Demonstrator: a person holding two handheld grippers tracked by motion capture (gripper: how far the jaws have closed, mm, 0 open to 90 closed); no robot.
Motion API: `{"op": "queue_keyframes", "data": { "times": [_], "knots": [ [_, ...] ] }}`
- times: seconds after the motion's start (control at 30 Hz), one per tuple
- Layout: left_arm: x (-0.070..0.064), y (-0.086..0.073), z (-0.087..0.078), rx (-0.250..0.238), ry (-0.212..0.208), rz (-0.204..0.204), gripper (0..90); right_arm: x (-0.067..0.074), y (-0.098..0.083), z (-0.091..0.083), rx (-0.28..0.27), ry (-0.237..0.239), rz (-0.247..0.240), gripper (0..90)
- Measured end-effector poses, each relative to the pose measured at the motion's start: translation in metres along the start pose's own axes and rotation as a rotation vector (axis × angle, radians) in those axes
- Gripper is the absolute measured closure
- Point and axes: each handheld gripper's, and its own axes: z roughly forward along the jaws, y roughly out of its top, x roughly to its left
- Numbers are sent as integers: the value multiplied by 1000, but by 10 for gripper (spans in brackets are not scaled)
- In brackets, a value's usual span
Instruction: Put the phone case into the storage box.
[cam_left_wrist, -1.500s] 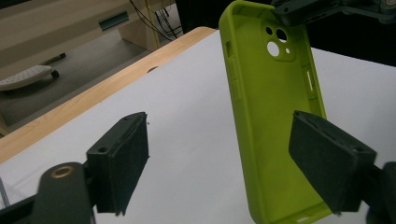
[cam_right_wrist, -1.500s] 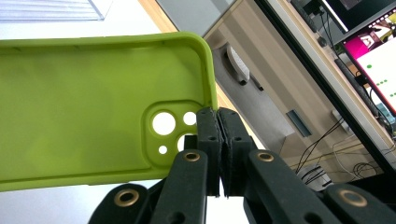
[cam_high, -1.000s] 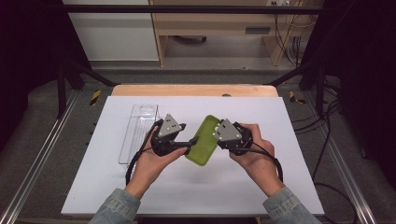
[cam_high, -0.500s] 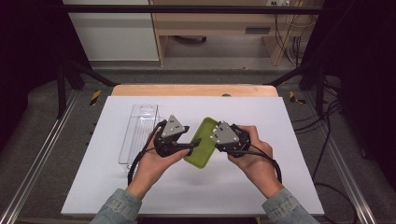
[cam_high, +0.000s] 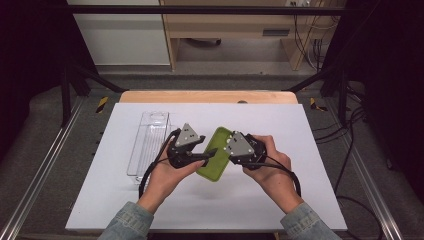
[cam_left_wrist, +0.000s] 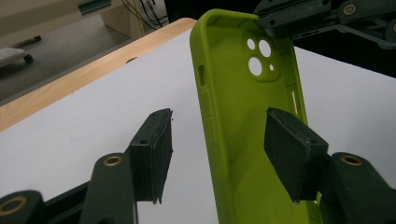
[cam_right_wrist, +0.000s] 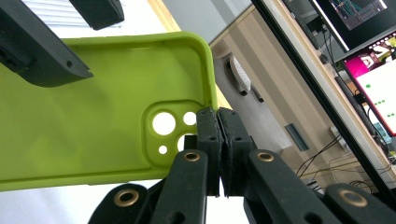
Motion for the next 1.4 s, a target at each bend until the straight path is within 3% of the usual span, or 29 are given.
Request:
{"op": "queue_keyframes", "data": {
  "times": [1.0,1.4],
  "knots": [
    [3,1,4,12,-38,-36,571,11,3,-1,-12,8,-39,883],
    [4,0,4,20,-41,-33,634,13,4,-1,-18,8,-50,882]
  ]
}}
